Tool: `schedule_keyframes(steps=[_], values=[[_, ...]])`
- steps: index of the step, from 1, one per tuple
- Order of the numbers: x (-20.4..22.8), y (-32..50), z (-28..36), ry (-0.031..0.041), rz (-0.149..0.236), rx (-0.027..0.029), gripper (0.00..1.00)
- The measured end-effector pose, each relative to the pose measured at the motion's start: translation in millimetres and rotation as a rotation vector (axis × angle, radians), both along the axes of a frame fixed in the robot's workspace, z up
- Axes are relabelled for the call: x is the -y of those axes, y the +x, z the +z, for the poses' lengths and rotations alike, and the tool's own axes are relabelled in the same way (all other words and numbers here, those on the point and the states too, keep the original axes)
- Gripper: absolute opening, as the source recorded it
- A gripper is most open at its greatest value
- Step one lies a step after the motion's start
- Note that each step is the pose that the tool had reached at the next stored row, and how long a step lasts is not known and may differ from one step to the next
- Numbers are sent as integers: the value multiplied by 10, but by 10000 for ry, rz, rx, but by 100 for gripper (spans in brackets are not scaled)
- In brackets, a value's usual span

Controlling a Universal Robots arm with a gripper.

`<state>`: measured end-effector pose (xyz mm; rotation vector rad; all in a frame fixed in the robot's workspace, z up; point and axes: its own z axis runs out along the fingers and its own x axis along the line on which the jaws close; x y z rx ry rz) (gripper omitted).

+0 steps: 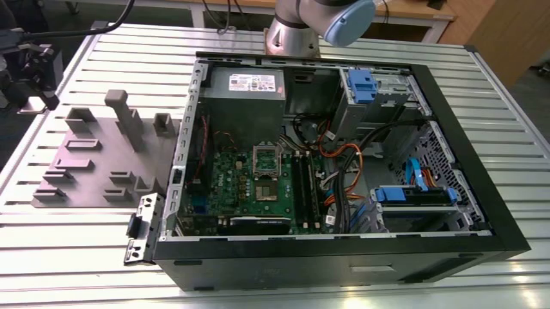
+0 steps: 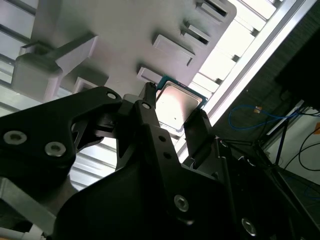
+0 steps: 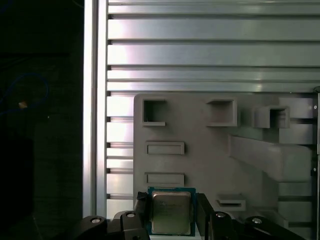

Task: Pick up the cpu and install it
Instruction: 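Pick up the cpu and move it towards the insertion slot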

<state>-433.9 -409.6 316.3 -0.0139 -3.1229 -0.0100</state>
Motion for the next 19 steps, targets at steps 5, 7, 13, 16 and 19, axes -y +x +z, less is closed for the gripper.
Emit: schedule_keyframes(steps=[5, 7, 13, 16, 19], values=[[0, 38, -1, 1, -1, 1, 47], [0, 39, 0, 0, -1, 0, 47], [0, 41, 16, -13, 1, -2, 47], [0, 41, 37, -19, 0, -1, 47], [0, 41, 56, -34, -1, 0, 47]])
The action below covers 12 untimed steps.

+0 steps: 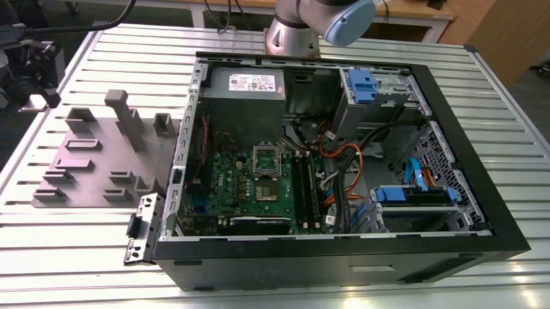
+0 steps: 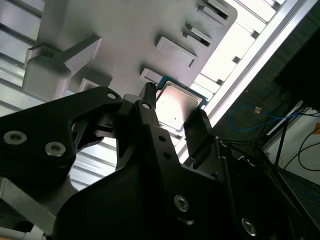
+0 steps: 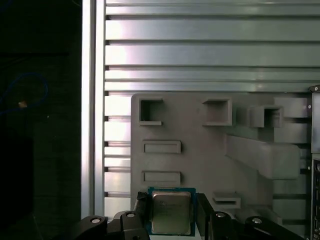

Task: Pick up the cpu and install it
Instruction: 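Pick up the cpu and move it towards the insertion slot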

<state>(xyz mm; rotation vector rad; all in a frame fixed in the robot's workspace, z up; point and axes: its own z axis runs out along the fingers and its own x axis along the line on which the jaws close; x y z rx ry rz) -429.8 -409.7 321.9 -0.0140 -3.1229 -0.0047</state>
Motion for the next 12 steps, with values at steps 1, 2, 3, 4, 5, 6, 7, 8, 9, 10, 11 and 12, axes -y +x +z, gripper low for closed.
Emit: schedule_keyframes(steps=[1, 2, 3, 4, 5, 6, 7, 8, 9, 10, 11, 12], values=[[0, 0, 7, -4, 0, -1, 47], [0, 0, 14, -6, 0, 0, 47], [0, 0, 21, -10, 0, 0, 47], [0, 0, 28, -13, 0, 0, 47], [0, 0, 35, -16, 0, 1, 47], [0, 0, 43, -20, 0, 0, 47], [0, 0, 51, -24, -1, -1, 47], [0, 0, 59, -25, 0, 0, 47], [0, 0, 65, -28, -1, 1, 47], [0, 0, 72, -32, -1, 1, 47], [0, 0, 78, -36, -2, 1, 47], [0, 0, 84, -43, -3, 1, 47]])
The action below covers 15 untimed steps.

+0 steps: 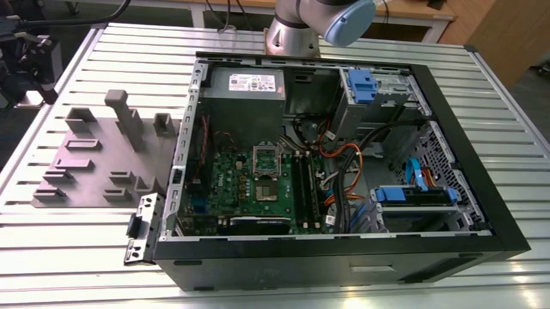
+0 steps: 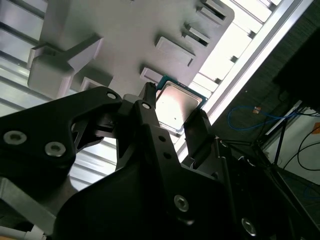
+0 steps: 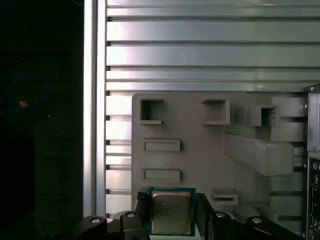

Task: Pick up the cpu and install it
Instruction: 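Pick up the cpu and move it towards the insertion slot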

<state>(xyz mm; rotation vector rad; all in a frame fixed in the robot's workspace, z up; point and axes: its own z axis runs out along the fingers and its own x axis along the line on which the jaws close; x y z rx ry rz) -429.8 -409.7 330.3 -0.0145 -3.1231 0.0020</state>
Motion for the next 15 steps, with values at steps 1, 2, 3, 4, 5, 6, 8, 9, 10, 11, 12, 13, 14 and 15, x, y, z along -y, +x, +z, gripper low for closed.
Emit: schedule_keyframes(steps=[1, 2, 3, 4, 5, 6, 8, 9, 10, 11, 12, 13, 14, 15], values=[[0, 0, 7, -7, -1, -1, 47], [0, 0, 13, -12, -2, -1, 47], [0, 0, 19, -18, -3, -1, 47], [0, 0, 25, -26, -4, -1, 47], [0, 0, 32, -37, -5, -1, 47], [0, 0, 37, -48, -7, -2, 47], [0, 0, 48, -69, -9, -1, 47], [0, 0, 53, -80, -10, -1, 47], [0, 0, 60, -90, -11, -1, 47], [0, 0, 66, -99, -12, -1, 47], [0, 0, 71, -106, -14, 0, 47], [0, 0, 77, -114, -15, -1, 47], [0, 0, 85, -121, -15, -1, 47], [0, 0, 92, -127, -16, -2, 47]])
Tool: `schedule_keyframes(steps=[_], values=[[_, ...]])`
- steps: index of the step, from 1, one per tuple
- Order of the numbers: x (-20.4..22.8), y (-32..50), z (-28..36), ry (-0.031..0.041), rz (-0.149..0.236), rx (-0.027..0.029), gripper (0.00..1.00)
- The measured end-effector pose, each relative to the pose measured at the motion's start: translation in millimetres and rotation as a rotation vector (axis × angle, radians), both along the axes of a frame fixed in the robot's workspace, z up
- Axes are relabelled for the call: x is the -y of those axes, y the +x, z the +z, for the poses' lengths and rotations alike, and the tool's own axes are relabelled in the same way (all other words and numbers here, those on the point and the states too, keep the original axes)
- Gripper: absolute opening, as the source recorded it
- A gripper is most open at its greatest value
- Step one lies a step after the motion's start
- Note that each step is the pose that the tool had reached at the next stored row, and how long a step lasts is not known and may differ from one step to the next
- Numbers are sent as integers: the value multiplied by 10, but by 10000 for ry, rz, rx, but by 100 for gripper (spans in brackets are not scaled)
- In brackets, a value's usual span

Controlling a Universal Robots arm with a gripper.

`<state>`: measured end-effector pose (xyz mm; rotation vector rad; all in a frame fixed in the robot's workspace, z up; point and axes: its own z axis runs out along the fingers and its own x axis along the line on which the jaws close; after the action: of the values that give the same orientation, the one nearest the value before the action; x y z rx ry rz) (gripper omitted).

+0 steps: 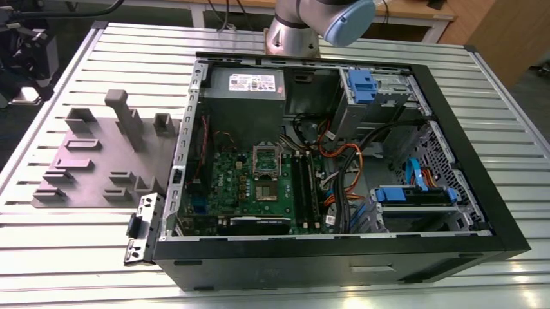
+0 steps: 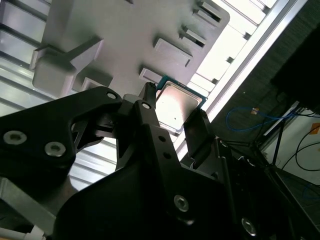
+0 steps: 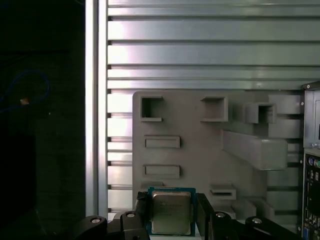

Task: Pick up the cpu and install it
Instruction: 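Pick up the cpu and move it towards the insertion slot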

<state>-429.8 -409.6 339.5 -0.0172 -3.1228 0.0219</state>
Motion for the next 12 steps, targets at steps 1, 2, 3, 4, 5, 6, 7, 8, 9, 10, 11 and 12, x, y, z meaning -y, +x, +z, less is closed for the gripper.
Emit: schedule_keyframes(steps=[1, 2, 3, 4, 5, 6, 7, 8, 9, 10, 11, 12], values=[[0, 0, 8, -5, 0, 1, 47], [0, 0, 16, -9, -1, 1, 47], [0, 0, 25, -11, -1, 1, 47], [0, 0, 34, -13, -1, 1, 47], [0, 0, 45, -15, -1, 0, 47], [0, 0, 54, -18, -1, 0, 47], [0, 0, 64, -20, -2, 1, 47], [0, 0, 74, -22, -2, 0, 47], [0, 0, 85, -24, -2, 1, 47], [0, 0, 96, -25, -2, 1, 47], [0, 1, 107, -26, -2, 2, 47], [0, 1, 118, -28, -2, 1, 47]])
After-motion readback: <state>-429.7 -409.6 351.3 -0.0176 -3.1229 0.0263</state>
